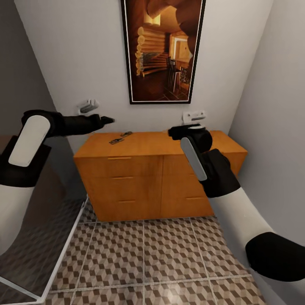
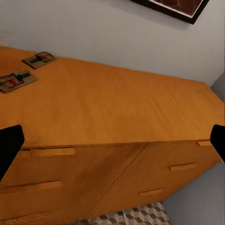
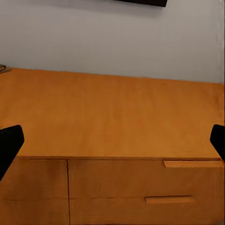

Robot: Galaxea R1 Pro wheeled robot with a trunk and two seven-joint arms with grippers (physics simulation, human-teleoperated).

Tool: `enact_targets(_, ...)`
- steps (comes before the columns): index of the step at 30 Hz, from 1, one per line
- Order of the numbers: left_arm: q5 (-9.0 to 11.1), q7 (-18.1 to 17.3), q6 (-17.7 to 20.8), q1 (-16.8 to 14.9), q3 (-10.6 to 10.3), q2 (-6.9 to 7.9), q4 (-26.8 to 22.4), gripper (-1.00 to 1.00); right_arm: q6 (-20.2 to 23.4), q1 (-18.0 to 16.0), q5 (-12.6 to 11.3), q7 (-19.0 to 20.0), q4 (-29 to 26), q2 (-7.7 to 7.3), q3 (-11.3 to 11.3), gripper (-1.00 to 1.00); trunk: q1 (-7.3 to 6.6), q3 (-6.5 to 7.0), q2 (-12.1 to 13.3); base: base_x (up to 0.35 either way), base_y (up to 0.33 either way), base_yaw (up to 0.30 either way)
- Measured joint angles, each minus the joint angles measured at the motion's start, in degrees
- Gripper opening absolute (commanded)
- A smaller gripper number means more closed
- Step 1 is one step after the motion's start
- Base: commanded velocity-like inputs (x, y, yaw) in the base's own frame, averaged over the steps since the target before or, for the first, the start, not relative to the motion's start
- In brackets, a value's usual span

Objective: Take the four mousetraps from the cabinet in the bathroom and place them on the bathroom floor. Make sure all four end up on the same floor surface, and ensure that at least two of them are either under or directly next to the same bathroom sink.

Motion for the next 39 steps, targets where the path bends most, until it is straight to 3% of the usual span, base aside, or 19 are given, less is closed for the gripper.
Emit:
enact_targets(2,-0.1,9.1,-0.1,-0.3,-0.1,0.39,0.2,1.00,-5.5,-0.1,0.1,-2.4,4.9,0.49,0.1,1.00,0.00,0.00,0.0,0.000,0.000,0.000)
enact_targets(4,-0.1,14.1,-0.2,-0.3,-0.2,0.43,0.6,1.00,-8.8,0.0,0.2,-3.3,7.5,0.68,0.2,1.00,0.00,0.00,0.0,0.000,0.000,0.000)
enact_targets(7,-1.1,18.4,-0.5,-0.3,-0.4,0.31,2.4,1.00,-13.0,0.0,0.2,-3.9,10.5,0.81,0.2,1.00,0.00,0.00,0.0,0.000,0.000,0.000)
enact_targets(8,-1.6,18.9,-0.6,-0.3,-0.4,0.29,2.9,1.00,-13.8,0.0,0.2,-4.0,11.1,0.83,0.2,1.00,0.00,0.00,0.0,0.000,0.000,0.000)
enact_targets(11,-6.9,19.8,-0.9,-0.3,-0.4,-0.01,6.0,1.00,-16.6,0.0,0.2,-4.1,12.9,0.86,0.4,1.00,0.00,0.00,0.0,0.000,0.000,0.000)
enact_targets(13,-12.3,19.6,-1.0,-0.4,-0.4,-1.07,7.6,1.00,-17.6,0.0,0.1,-4.1,13.5,0.87,0.7,1.00,0.00,0.00,0.0,0.000,0.000,0.000)
enact_targets(15,-15.7,18.6,-1.0,-0.4,-0.5,-1.76,7.7,1.00,-17.9,0.0,0.0,-4.1,13.6,0.92,1.1,1.00,0.00,0.00,0.0,0.000,0.000,0.000)
enact_targets(17,-17.8,16.8,-1.0,-0.3,-0.5,-2.06,6.6,1.00,-18.1,0.0,0.0,-3.9,13.5,1.00,2.0,1.00,0.00,0.00,0.0,0.000,0.000,0.000)
enact_targets(19,-19.2,14.2,-1.0,-0.1,-0.6,-2.18,4.5,1.00,-18.1,0.0,-0.1,-3.8,13.5,1.36,4.3,1.00,0.00,0.00,0.0,0.000,0.000,0.000)
enact_targets(24,-20.1,12.1,-0.8,0.1,-0.6,-2.38,2.8,1.00,-18.2,0.1,0.1,-3.9,13.3,1.63,7.6,1.00,0.00,0.00,0.0,0.000,0.000,0.000)
enact_targets(31,-19.9,11.7,-0.7,0.2,-0.8,-2.46,2.6,1.00,-18.2,0.2,0.0,-3.9,12.3,1.73,8.1,1.00,0.00,0.00,0.0,0.012,0.000,0.000)
enact_targets(37,-18.5,11.0,-0.8,0.2,-0.6,-2.31,2.9,1.00,-18.2,0.3,-0.5,-3.8,12.2,1.87,8.2,1.00,-0.03,0.00,0.0,0.195,0.000,0.000)
enact_targets(39,-17.8,10.9,-0.8,0.4,-0.7,-2.44,3.3,1.00,-18.2,0.4,-2.4,-3.7,12.3,1.91,8.2,1.00,-0.03,0.00,0.0,0.311,0.000,0.000)
